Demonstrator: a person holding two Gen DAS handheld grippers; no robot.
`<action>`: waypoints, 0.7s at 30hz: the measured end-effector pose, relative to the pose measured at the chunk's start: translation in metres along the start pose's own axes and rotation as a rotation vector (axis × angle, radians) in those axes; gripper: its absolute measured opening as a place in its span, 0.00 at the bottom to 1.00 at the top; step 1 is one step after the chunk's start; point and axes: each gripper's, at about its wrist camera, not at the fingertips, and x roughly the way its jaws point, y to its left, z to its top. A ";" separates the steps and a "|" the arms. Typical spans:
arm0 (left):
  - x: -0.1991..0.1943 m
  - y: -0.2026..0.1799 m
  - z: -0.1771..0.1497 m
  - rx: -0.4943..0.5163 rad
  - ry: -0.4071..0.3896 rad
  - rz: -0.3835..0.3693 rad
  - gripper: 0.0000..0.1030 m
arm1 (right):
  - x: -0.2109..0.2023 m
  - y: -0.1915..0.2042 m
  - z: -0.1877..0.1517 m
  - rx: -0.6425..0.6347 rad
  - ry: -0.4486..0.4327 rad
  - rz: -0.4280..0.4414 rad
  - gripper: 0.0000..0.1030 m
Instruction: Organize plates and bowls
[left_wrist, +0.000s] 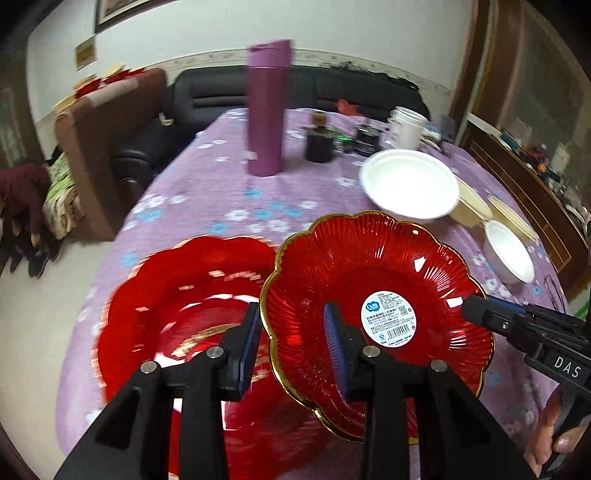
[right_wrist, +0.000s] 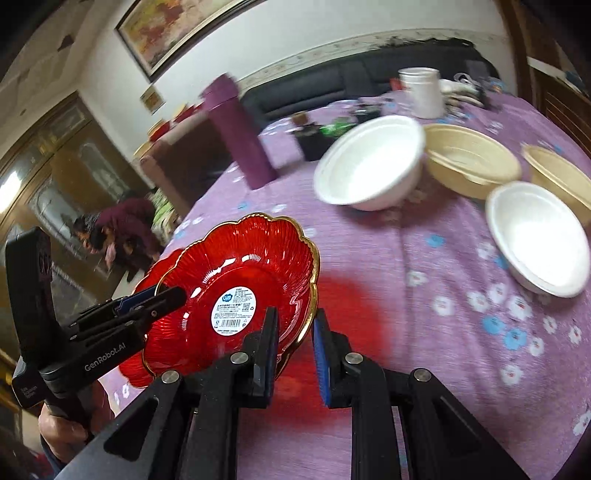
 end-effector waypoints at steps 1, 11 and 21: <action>-0.002 0.010 -0.002 -0.017 0.000 0.010 0.32 | 0.004 0.007 0.001 -0.013 0.006 0.005 0.19; 0.008 0.085 -0.029 -0.142 0.059 0.097 0.32 | 0.064 0.079 0.000 -0.157 0.103 0.036 0.20; 0.021 0.094 -0.032 -0.111 0.072 0.182 0.33 | 0.103 0.104 -0.007 -0.240 0.160 -0.019 0.20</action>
